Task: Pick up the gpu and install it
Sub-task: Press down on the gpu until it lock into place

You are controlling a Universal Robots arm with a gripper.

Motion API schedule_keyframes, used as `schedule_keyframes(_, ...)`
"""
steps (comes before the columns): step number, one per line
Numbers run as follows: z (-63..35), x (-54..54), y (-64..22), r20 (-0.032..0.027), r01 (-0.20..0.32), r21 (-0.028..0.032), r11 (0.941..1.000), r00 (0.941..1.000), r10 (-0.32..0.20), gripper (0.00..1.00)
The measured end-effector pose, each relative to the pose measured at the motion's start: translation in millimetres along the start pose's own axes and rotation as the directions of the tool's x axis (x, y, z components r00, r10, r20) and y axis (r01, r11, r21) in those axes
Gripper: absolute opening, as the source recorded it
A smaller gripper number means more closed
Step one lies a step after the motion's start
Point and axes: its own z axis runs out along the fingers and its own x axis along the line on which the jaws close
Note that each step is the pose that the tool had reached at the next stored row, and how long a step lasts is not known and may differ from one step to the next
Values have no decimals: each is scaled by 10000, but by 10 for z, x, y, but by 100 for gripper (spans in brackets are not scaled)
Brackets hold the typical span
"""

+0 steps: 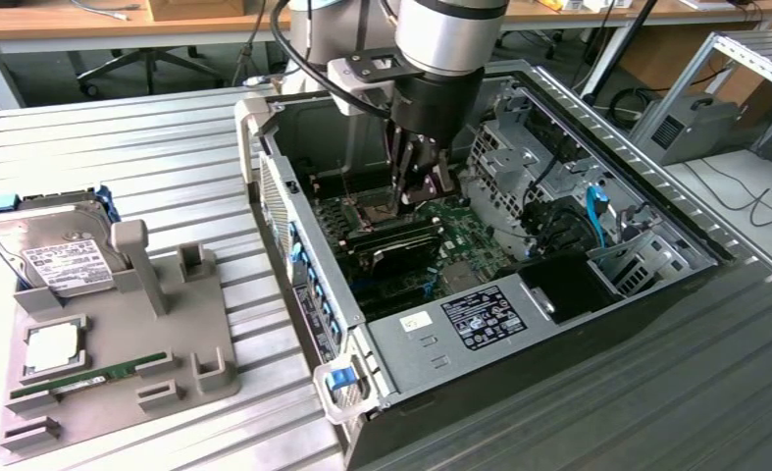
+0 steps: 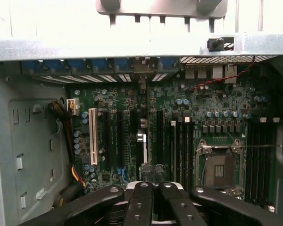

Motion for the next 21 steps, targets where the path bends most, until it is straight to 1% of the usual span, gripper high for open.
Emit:
schedule_keyframes(3,37,0,1,0,0,0,10000,10000,0,11)
schedule_keyframes(13,43,0,0,0,0,0,10000,10000,0,11)
schedule_keyframes(18,64,0,1,1,0,0,10000,10000,0,11)
schedule_keyframes(21,96,1,1,0,0,0,10000,10000,0,11)
